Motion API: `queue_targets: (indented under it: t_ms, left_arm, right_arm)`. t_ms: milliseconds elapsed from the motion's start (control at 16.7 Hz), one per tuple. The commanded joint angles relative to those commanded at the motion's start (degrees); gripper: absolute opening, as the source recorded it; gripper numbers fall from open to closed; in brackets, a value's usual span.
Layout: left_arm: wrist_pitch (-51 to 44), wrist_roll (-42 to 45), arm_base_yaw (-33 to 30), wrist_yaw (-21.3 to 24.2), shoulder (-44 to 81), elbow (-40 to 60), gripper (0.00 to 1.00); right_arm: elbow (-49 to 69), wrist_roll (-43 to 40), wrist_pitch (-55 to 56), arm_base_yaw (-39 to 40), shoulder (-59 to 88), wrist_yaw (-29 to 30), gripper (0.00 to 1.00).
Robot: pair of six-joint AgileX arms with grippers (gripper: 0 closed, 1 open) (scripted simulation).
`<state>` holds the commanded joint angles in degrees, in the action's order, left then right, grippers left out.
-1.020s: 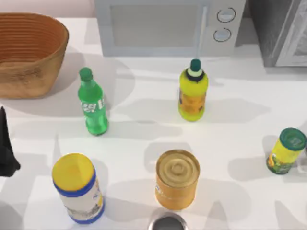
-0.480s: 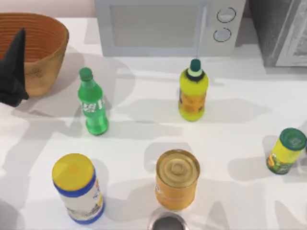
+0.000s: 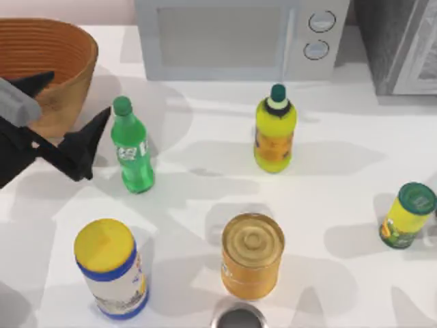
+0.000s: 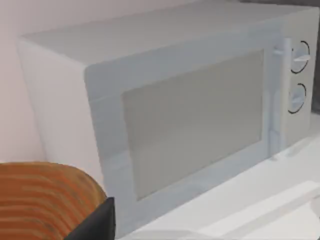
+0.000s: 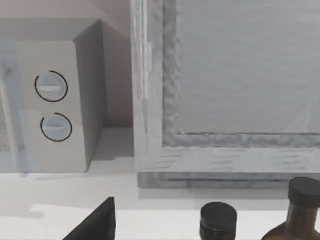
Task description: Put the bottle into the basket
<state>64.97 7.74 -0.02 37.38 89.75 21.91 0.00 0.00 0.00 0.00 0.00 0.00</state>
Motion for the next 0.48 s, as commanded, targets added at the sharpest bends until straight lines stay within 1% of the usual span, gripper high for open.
queue_targets:
  t_ms: [240, 360, 480]
  left_arm:
    - [2.37, 3.76, 0.16, 6.47, 12.26, -1.5, 1.0]
    - [3.73, 5.01, 0.37, 8.23, 15.36, -2.19, 1.0]
    - [4.44, 5.41, 0.36, 8.81, 16.28, -2.61, 1.0]
  right_arm:
    - [0.0, 0.0, 0.0, 0.0, 0.0, 0.0, 1.0]
    - [0.0, 0.0, 0.0, 0.0, 0.0, 0.0, 1.0]
    - [0.0, 0.0, 0.0, 0.0, 0.0, 0.0, 1.0]
